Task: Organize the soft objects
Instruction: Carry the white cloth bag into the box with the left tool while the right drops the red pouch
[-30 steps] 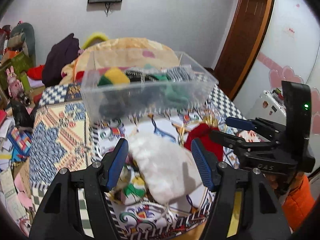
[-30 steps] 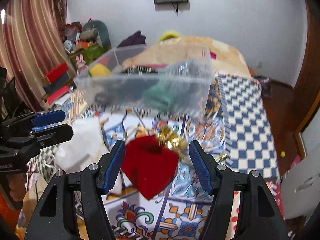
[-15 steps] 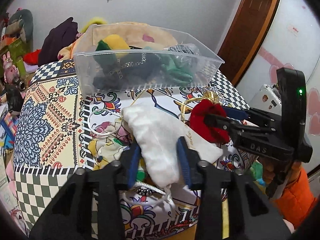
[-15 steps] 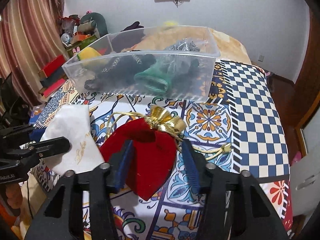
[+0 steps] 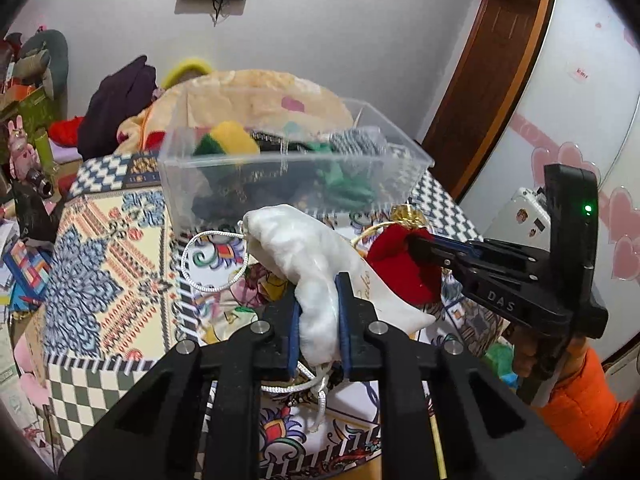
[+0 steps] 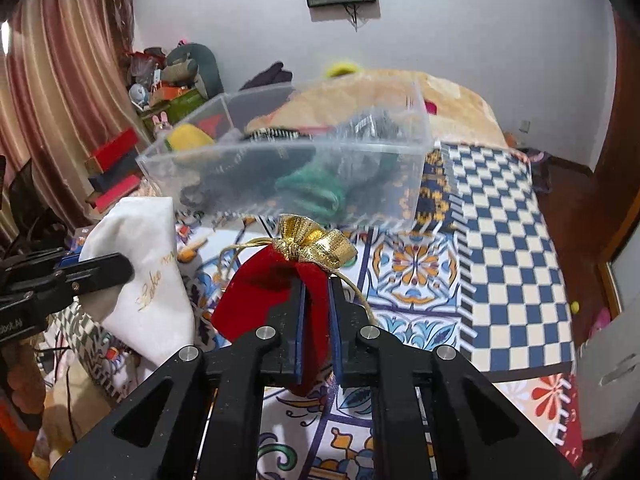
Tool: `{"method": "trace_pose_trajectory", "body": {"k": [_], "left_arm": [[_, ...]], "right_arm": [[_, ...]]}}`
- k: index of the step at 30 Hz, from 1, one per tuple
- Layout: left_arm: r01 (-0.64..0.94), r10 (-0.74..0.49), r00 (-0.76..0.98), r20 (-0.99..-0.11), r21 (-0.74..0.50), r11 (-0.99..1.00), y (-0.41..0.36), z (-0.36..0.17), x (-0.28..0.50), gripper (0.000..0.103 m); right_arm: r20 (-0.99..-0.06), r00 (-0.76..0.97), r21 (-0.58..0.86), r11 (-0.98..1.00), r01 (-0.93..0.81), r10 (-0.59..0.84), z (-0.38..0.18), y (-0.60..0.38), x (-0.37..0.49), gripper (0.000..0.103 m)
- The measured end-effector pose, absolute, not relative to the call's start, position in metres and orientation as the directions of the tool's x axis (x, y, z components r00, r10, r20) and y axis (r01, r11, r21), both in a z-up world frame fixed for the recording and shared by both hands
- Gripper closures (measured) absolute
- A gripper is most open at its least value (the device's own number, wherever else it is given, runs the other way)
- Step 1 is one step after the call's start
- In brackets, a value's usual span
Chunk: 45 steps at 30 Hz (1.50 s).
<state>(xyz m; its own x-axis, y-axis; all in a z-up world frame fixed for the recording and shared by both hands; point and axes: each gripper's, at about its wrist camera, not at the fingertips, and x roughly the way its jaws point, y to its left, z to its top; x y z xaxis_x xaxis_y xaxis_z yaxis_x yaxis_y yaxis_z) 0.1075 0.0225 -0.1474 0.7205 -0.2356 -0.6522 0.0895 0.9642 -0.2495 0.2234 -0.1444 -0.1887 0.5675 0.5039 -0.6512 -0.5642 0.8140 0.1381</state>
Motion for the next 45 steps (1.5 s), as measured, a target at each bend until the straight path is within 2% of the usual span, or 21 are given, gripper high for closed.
{"method": "trace_pose_trajectory", "body": {"k": [21, 32, 45], "left_arm": [[0.064, -0.134, 0.869, -0.477, -0.159, 0.985, 0.036, -0.063, 0.137, 0.088], [0.018, -0.068, 0.866, -0.495, -0.107, 0.994, 0.042, -0.064, 0.186, 0.088], [-0.02, -0.044, 0.79, -0.611, -0.098, 0.995, 0.04, -0.11, 0.246, 0.088]], "right_arm": [[-0.447, 0.726, 0.112, 0.837, -0.535, 0.524, -0.104, -0.155, 0.227, 0.094], [-0.404, 0.768, 0.073, 0.854, -0.515, 0.497, -0.084, -0.136, 0.258, 0.094], [-0.502, 0.713, 0.095, 0.851, -0.516, 0.489, -0.114, -0.113, 0.292, 0.094]]}}
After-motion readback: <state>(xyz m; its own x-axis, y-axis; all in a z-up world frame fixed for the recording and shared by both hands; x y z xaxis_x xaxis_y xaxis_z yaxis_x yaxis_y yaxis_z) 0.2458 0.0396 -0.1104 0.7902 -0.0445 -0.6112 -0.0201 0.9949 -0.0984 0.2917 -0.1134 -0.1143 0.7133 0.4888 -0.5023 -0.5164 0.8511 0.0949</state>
